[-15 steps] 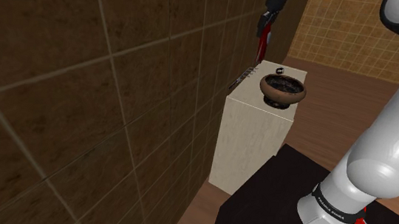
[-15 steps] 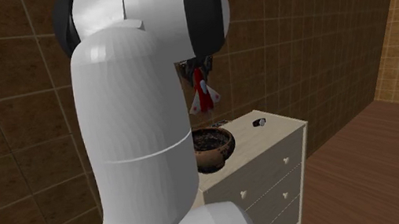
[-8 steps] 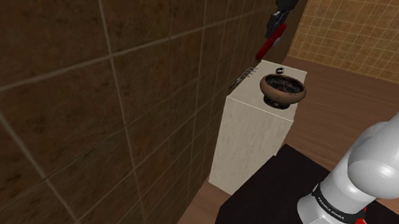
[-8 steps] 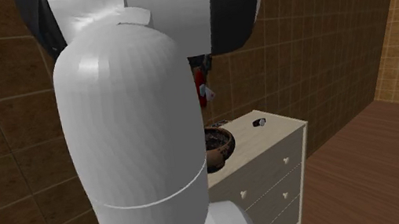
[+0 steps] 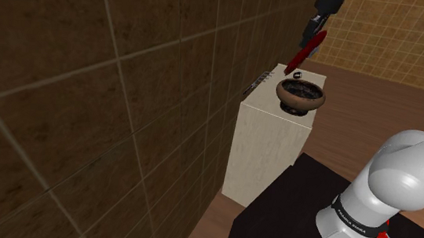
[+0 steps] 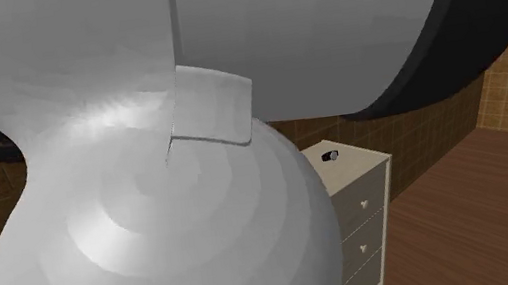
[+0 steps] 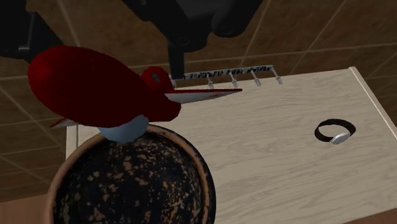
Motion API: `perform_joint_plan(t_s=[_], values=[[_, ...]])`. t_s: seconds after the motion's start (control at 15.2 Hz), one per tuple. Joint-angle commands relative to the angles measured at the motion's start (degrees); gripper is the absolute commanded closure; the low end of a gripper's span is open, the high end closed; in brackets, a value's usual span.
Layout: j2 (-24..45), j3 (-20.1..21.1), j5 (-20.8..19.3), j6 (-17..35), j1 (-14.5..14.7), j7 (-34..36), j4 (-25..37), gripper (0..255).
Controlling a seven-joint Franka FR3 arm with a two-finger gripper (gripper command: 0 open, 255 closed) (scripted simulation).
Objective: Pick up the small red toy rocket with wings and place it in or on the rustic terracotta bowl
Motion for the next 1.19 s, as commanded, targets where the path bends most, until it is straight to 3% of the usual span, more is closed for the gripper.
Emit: perform_joint_plan(t_s=[0.0,1.12], values=[[-2.63,0.88,-0.49,-0.1,-0.37,0.88,-2.52,255],[-3.91,-0.42,-1.89,11.23,-1.18,1.39,-15.11,255]])
